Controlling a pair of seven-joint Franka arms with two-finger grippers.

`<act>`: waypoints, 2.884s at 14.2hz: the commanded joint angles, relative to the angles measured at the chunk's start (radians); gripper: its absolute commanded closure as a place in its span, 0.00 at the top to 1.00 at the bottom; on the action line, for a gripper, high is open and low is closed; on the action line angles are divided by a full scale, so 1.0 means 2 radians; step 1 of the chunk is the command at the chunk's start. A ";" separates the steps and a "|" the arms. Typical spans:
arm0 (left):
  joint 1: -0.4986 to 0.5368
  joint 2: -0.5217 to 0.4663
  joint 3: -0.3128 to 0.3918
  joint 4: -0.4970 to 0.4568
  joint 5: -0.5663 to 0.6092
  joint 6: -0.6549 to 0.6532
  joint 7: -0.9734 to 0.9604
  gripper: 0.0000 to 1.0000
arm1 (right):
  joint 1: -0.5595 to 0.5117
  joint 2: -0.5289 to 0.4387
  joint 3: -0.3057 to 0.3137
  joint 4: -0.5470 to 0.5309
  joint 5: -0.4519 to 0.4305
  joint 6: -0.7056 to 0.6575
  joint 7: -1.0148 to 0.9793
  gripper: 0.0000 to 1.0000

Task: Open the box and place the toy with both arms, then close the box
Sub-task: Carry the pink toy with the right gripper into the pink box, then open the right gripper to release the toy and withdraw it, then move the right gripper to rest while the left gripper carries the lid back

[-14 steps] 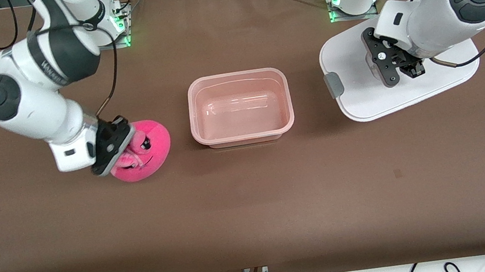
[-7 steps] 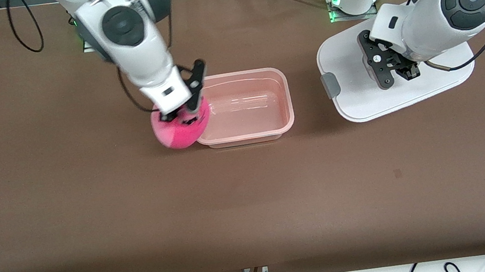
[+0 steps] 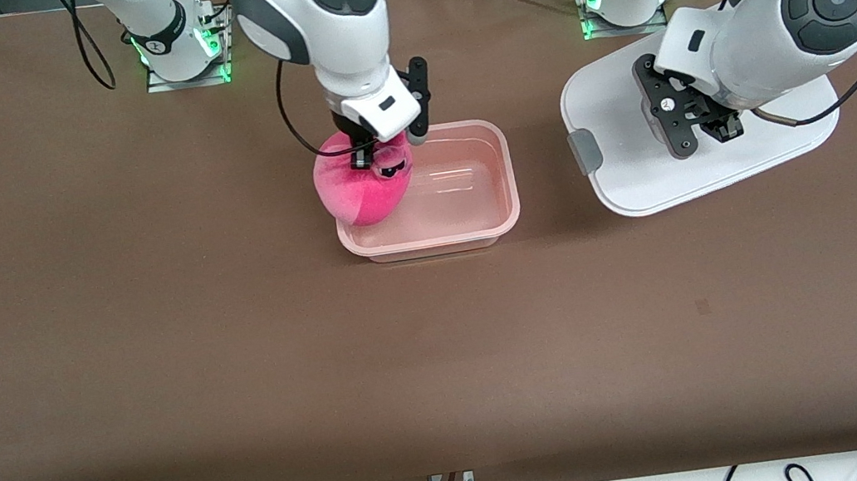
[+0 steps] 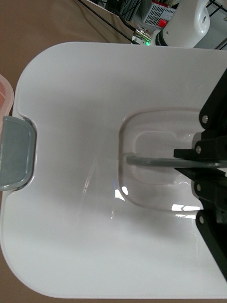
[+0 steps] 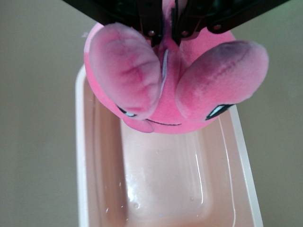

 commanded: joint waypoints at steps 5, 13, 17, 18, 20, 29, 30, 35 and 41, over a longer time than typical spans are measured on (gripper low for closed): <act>0.004 0.005 -0.003 0.015 0.008 -0.008 0.014 0.00 | 0.029 0.084 -0.005 0.042 -0.048 0.009 0.045 0.00; 0.007 0.005 -0.002 0.015 0.001 -0.008 0.014 0.00 | 0.033 0.167 -0.014 0.043 -0.108 0.113 0.133 1.00; 0.007 0.005 -0.002 0.015 -0.003 -0.008 0.014 0.00 | 0.033 0.176 -0.014 0.044 -0.109 0.178 0.193 1.00; 0.007 0.005 -0.002 0.015 -0.003 -0.008 0.014 0.00 | 0.033 0.176 -0.014 0.052 -0.108 0.185 0.208 1.00; 0.007 0.005 -0.002 0.015 -0.003 -0.008 0.013 0.00 | 0.034 0.173 -0.014 0.060 -0.105 0.185 0.213 1.00; 0.006 0.010 -0.007 0.015 -0.024 0.005 0.013 0.00 | -0.045 0.056 -0.014 0.063 -0.030 0.062 0.212 1.00; 0.001 0.010 -0.008 0.016 -0.026 0.013 0.014 0.00 | -0.066 0.034 -0.016 0.063 -0.025 0.029 0.212 1.00; -0.027 0.023 -0.009 0.015 -0.100 0.085 0.014 0.00 | -0.178 -0.040 -0.042 0.063 0.101 -0.031 0.210 1.00; -0.143 0.088 -0.008 0.015 -0.094 0.229 -0.049 0.00 | -0.185 -0.130 -0.143 0.024 0.148 -0.090 0.262 1.00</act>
